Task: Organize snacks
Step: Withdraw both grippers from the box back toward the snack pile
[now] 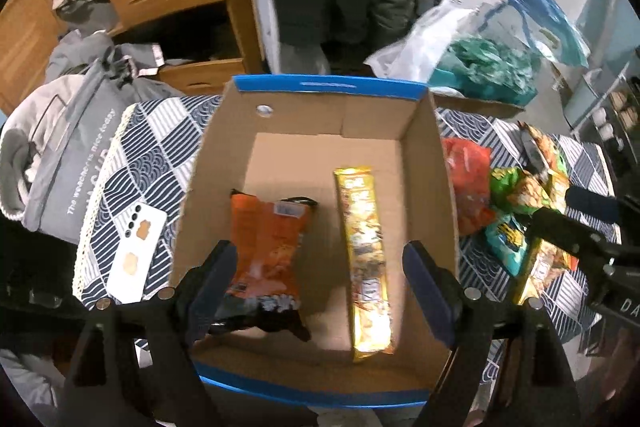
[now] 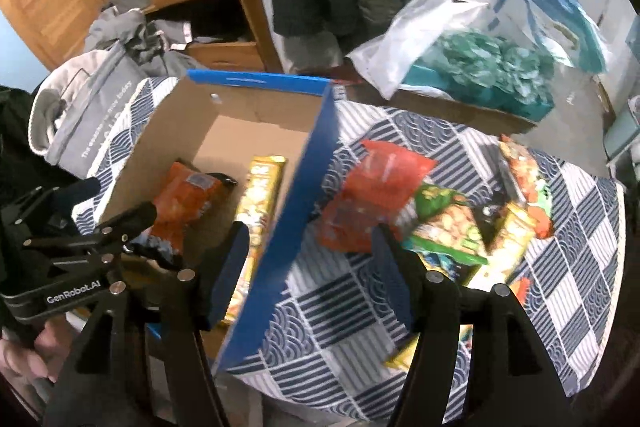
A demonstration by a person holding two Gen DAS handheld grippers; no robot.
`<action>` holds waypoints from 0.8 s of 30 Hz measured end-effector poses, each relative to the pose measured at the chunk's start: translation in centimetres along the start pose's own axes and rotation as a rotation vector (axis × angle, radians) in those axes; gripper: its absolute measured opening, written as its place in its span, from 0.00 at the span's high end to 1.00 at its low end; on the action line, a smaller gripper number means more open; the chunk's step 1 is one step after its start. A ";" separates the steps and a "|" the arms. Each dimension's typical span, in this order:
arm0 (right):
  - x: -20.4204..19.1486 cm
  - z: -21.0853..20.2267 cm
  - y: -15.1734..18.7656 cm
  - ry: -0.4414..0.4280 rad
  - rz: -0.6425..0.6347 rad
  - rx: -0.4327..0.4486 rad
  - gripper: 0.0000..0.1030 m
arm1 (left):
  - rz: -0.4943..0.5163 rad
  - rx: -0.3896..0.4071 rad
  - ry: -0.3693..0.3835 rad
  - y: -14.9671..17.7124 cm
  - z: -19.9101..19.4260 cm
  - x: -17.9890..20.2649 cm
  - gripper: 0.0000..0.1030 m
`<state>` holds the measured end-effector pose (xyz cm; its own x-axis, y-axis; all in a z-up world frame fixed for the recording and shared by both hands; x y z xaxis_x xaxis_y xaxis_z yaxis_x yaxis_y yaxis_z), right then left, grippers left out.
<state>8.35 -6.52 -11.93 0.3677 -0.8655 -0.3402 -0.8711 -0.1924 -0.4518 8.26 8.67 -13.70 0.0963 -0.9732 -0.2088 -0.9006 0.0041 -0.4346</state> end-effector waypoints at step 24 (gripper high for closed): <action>12.8 -4.9 5.8 0.101 0.170 0.034 0.32 | 0.168 -0.040 0.087 1.7 -1.3 12.7 0.17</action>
<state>6.41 -20.97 -14.84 0.1803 -0.9264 -0.3304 -0.9057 -0.0253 -0.4232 7.44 -4.00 -15.96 -0.0924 -0.9758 -0.1983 -0.9174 0.1609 -0.3641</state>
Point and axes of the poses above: each gripper's, at about its wrist camera, not at the fingertips, and z roughly the way its jaws point, x to its right, y to its underside, the point moved 9 cm from there along z, roughly the way its jaws point, and after that the axes turned 11 degrees about -y, right-handed, at the moved point
